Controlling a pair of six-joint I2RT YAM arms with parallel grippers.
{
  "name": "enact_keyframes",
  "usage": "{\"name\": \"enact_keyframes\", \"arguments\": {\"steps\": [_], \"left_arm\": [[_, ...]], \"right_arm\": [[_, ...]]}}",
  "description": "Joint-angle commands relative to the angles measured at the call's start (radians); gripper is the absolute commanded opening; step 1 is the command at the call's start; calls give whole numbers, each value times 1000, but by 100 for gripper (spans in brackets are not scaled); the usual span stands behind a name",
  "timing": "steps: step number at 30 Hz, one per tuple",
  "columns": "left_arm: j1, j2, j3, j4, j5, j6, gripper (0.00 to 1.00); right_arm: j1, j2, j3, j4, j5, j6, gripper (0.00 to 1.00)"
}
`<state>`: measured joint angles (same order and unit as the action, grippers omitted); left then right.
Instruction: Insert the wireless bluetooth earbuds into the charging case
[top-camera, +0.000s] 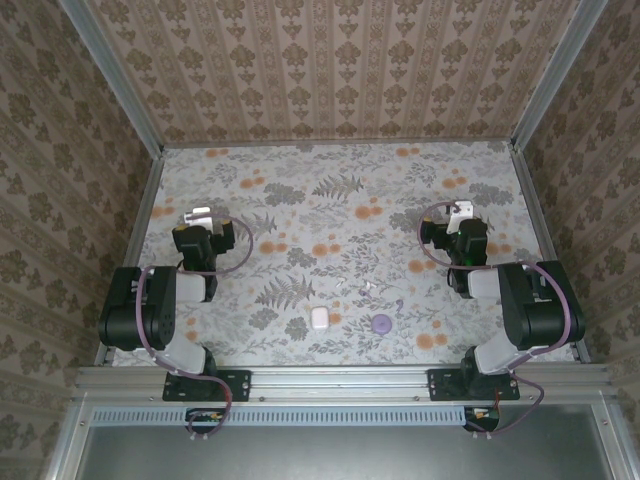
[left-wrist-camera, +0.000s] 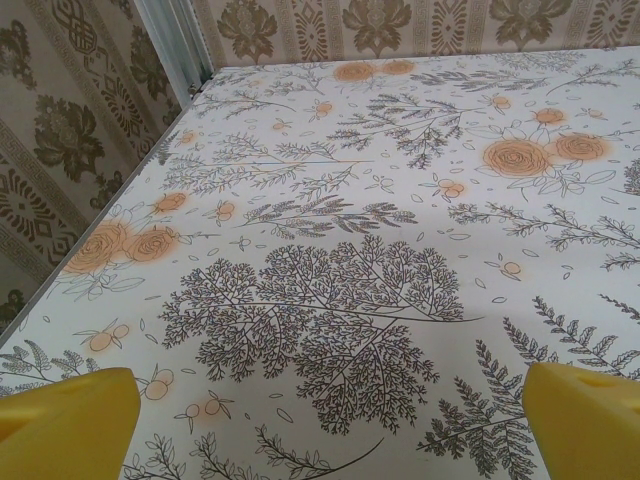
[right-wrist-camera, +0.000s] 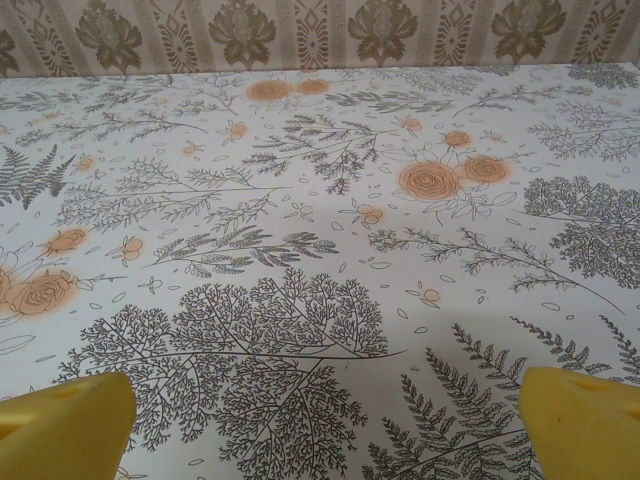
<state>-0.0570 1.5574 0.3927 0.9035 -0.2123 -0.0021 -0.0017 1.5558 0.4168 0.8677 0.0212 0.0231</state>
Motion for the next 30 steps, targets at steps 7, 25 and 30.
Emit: {"name": "enact_keyframes", "arguments": {"steps": [7,25,30], "left_arm": [[-12,-64,23,-98,-34,35,95],[-306,-389,400,-1100,66,-200,82],[-392,-399,385,-1269,145,-311,79]], "right_arm": [[9,-220,173,-526,-58,41,100],[430,-241,782,-1890,30,256,100],[565,-235,750,-1987,-9,408,98]]}}
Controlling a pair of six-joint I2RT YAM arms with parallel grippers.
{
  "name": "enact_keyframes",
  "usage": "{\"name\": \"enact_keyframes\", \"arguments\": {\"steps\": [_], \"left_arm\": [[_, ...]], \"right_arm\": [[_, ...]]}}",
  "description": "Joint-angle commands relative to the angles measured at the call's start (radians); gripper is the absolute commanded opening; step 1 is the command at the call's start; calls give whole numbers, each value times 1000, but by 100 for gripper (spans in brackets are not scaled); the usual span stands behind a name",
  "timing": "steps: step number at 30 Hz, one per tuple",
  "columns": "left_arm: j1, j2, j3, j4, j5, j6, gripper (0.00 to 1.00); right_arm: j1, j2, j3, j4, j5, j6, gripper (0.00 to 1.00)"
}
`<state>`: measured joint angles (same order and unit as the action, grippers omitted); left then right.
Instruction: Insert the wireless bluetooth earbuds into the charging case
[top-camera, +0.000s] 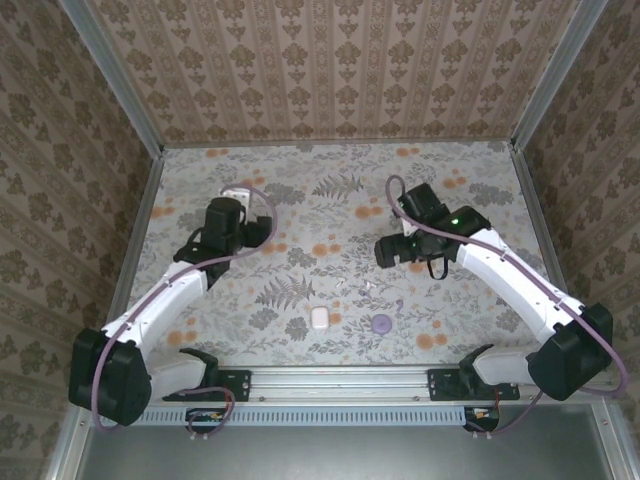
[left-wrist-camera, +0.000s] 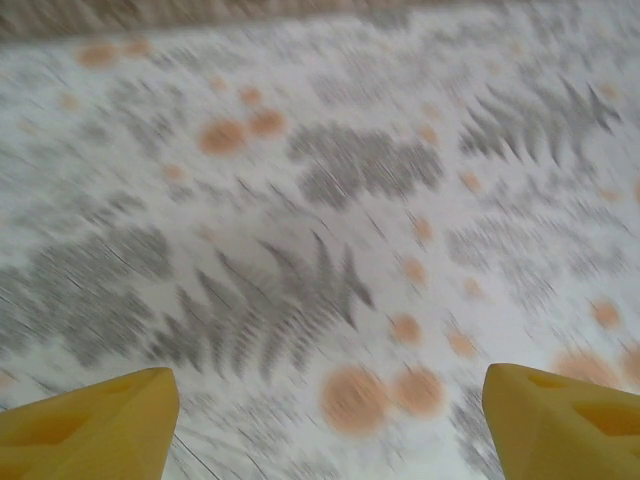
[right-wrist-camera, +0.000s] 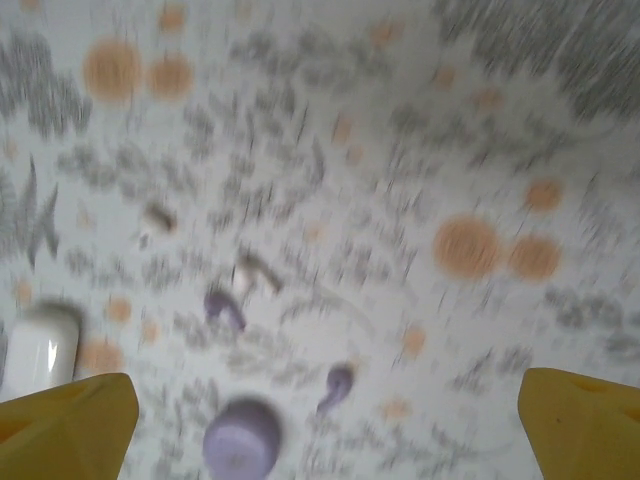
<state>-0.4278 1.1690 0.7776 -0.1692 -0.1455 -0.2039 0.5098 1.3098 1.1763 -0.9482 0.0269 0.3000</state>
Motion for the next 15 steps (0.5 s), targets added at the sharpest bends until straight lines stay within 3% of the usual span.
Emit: {"name": "enact_keyframes", "arguments": {"steps": [1,7,15], "left_arm": [[-45,-17,-21,-208,100,-139,79],[-89,-82,-169,-170,154,-268,78],[-90,-59,-186,-173,154,-263,79]], "right_arm": [[83,18,-25,-180,-26,161,94],[184,75,-125,-138,-109,299,78],[263,181,-189,-54,-112,376,78]]}}
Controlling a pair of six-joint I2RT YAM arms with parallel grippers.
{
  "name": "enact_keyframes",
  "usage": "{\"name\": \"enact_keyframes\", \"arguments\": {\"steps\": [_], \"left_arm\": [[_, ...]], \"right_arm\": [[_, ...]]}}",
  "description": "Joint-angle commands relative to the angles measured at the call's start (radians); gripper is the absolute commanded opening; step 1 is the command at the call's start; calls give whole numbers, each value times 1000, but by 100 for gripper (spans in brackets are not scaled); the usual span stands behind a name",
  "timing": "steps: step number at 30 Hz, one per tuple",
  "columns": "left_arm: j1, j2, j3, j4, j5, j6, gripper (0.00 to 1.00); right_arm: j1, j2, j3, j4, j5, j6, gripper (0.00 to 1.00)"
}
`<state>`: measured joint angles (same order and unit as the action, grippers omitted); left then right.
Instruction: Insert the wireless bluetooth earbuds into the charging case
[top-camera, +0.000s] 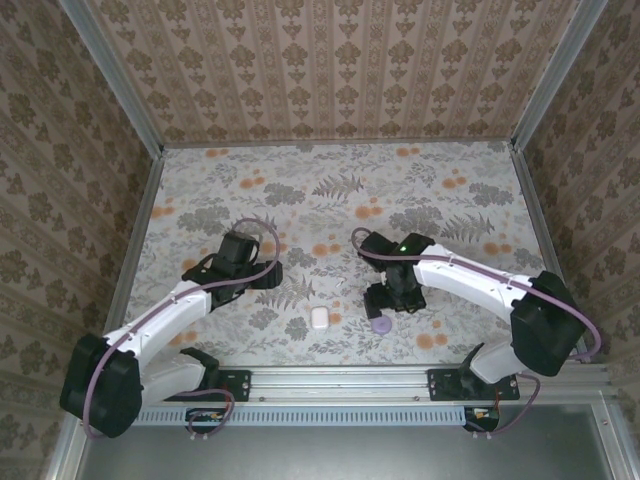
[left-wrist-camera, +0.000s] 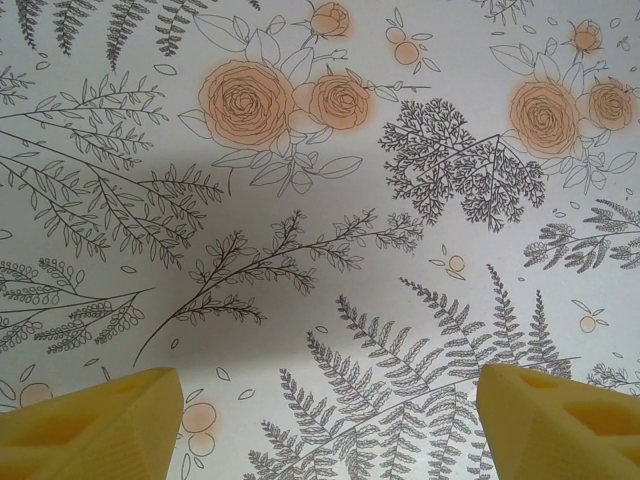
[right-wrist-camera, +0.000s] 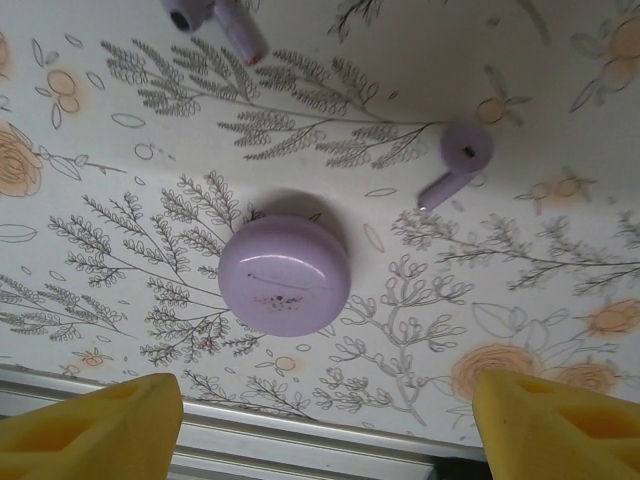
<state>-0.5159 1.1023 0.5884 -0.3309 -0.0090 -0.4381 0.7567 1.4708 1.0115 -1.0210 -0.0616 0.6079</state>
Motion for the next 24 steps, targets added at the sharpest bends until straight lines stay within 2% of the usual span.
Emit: {"name": "enact_keyframes", "arguments": {"steps": [1,18,24], "left_arm": [[-3,16,5,-8,22,-32,79],[-6,52,8,-9,39,-65,78],[-6,36,-4,-19,35,-67,77]], "right_arm": [[19,33,-34,34,-30,78,78],[39,178,-70,148,-83,103,77],[39,219,-71,148,-56,94,70]]}}
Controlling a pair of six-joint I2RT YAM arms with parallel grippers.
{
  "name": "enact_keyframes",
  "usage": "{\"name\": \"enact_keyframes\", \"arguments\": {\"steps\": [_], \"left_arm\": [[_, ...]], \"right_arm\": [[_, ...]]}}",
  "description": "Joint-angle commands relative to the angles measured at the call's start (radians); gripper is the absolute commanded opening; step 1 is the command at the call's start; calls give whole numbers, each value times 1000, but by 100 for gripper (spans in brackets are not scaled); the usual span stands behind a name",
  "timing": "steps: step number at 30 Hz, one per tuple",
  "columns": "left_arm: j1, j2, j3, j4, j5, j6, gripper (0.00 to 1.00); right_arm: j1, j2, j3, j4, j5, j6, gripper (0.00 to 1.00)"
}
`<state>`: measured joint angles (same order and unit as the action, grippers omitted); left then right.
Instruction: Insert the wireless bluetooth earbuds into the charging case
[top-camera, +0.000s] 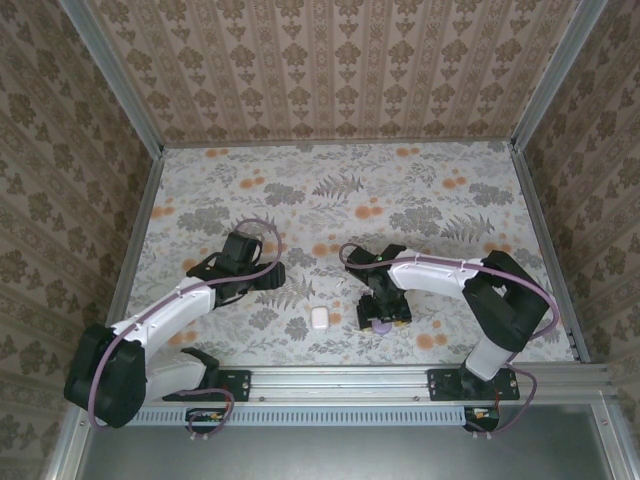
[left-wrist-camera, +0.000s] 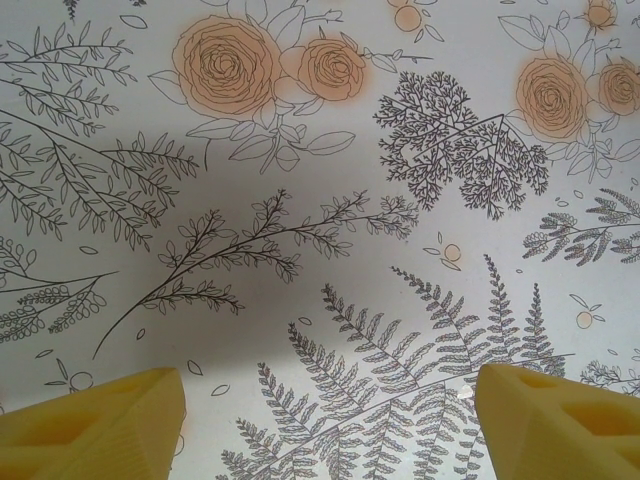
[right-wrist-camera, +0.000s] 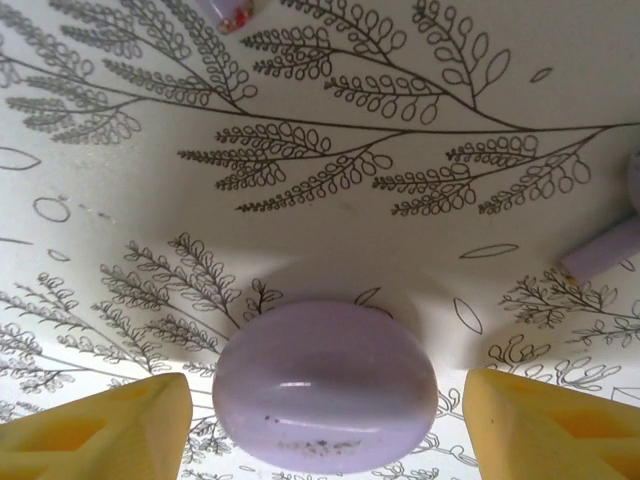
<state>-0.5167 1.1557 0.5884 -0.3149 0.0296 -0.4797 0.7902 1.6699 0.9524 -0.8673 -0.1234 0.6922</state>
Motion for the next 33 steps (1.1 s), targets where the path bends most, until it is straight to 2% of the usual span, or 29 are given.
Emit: {"name": "enact_keyframes", "arguments": {"steps": [1,8,15,22,25,28,33], "left_arm": [[-5,-19,-4,-43,-9,-24,77],[-6,-21,-1,-56,-21,-17,76],[-5,-21,27,-35,15,45,70],[-4,-29,41,146,95,164,67],[-3,-34,44,225,178,202,67],[-6,-52,24,351,306,229,67],[-22,-112,-59,581,365,264,67]], "right_arm": [[6,25,-15,-2,9,10,68],[7,21,-24,20,33,15,52],[3,-102,-31,51,88,41,51],[-25,-270,-68,377,110,122,51],[-45,-370,-125,519,130,146,51],[-84,-439,-210,699,80,177,51],[-163,-509,-308,899,-7,202,51]]}}
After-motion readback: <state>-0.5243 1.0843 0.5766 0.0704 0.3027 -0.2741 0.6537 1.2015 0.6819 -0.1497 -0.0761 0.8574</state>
